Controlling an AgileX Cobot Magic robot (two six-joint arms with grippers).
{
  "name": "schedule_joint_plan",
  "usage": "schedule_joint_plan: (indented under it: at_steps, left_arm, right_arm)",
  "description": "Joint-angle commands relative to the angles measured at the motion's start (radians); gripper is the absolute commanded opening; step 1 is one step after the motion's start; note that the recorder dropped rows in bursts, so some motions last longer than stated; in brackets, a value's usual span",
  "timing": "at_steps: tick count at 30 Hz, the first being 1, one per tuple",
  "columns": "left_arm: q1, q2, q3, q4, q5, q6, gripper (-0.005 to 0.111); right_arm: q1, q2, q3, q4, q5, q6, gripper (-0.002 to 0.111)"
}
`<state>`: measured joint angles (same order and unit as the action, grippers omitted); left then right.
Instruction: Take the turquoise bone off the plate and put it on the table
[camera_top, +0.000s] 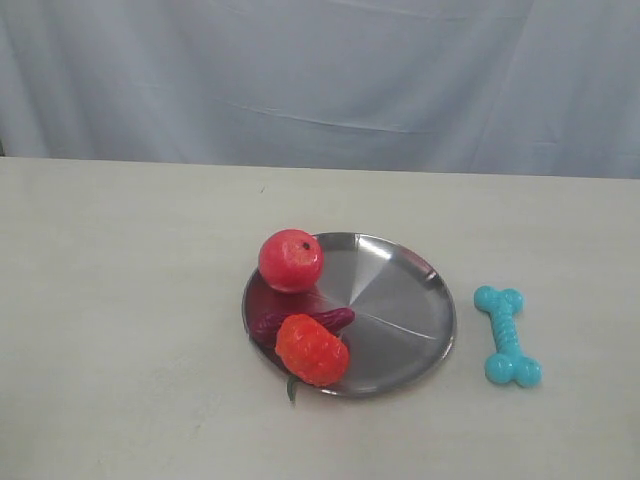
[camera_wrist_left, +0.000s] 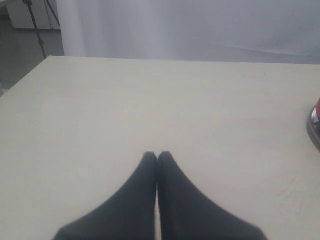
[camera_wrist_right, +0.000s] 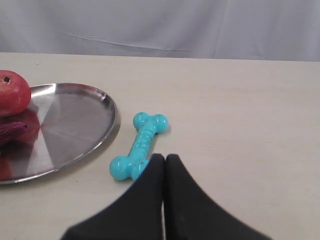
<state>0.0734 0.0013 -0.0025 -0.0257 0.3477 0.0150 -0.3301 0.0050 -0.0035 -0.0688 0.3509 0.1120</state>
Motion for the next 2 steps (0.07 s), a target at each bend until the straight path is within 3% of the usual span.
schedule_joint_plan:
  at_steps: [1,2]
  left_arm:
    - [0.004,-0.001,0.003,0.000,-0.005,-0.004,0.000]
    - [0.004,-0.001,0.003,0.000,-0.005,-0.004,0.000]
  right_arm:
    - [-0.006,-0.005,0.003,-0.011,-0.004,0.003,0.000]
    - [-0.006,-0.005,0.003,-0.011,-0.004,0.003,0.000]
